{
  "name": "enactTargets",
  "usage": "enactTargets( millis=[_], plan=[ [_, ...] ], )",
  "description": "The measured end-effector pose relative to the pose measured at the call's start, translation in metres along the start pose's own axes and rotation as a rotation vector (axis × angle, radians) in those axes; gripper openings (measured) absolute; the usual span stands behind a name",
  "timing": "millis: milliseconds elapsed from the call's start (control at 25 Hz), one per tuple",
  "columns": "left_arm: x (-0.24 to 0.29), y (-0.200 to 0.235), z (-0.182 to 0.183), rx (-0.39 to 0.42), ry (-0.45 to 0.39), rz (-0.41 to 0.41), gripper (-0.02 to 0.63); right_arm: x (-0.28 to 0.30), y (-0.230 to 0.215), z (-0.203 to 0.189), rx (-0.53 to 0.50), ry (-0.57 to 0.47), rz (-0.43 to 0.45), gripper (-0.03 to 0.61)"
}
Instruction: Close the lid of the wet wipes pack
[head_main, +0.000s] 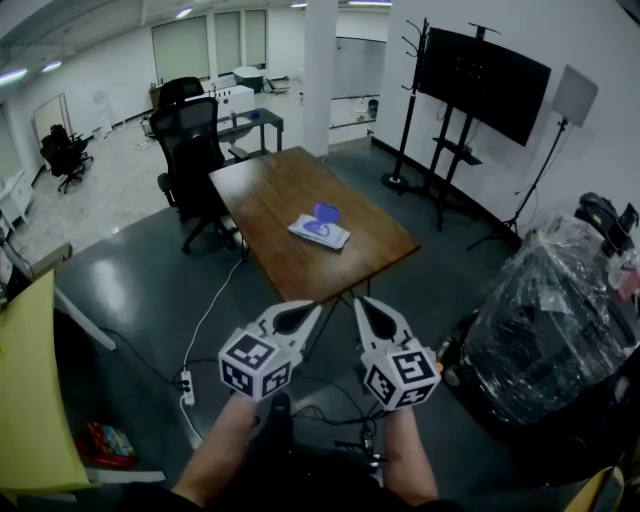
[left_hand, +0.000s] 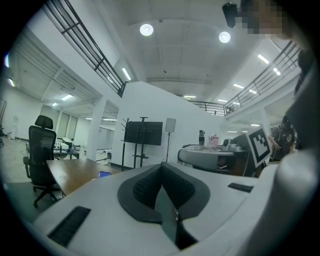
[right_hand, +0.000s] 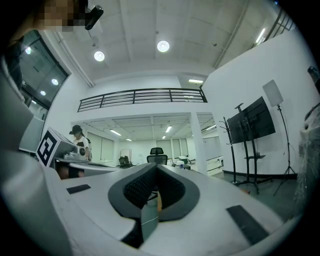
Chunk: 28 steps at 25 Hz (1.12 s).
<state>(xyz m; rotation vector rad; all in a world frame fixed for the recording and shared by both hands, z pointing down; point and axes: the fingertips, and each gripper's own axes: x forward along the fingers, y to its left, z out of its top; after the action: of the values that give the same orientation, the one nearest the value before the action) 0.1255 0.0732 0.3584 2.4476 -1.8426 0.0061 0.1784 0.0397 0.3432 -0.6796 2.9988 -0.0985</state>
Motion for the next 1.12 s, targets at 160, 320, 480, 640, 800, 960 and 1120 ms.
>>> enactTargets(
  millis=[160,320,480,640,800,960,1120],
  plan=[
    [0.012,0.015,-0.004,-0.013,0.006,-0.007,-0.003,0.015,-0.010,-0.005,0.000,0.021,-0.018,0.009],
    [0.030,0.041,-0.007,-0.023,0.010,-0.013,-0.003,0.041,-0.023,-0.011,-0.001,0.031,-0.020,0.009],
    [0.051,0.074,-0.009,-0.033,0.020,-0.019,-0.003,0.072,-0.040,-0.014,0.000,0.041,-0.039,0.009],
    [0.077,0.111,-0.012,-0.044,0.027,-0.028,-0.003,0.109,-0.059,-0.020,0.000,0.058,-0.052,0.009],
    [0.101,0.149,-0.015,-0.053,0.039,-0.041,-0.003,0.146,-0.078,-0.026,-0.002,0.077,-0.068,0.009],
    [0.122,0.184,-0.018,-0.065,0.055,-0.063,-0.003,0.179,-0.091,-0.031,-0.003,0.104,-0.093,0.009],
    [0.145,0.220,-0.022,-0.066,0.075,-0.097,-0.003,0.213,-0.108,-0.038,-0.002,0.138,-0.144,0.009]
  ],
)
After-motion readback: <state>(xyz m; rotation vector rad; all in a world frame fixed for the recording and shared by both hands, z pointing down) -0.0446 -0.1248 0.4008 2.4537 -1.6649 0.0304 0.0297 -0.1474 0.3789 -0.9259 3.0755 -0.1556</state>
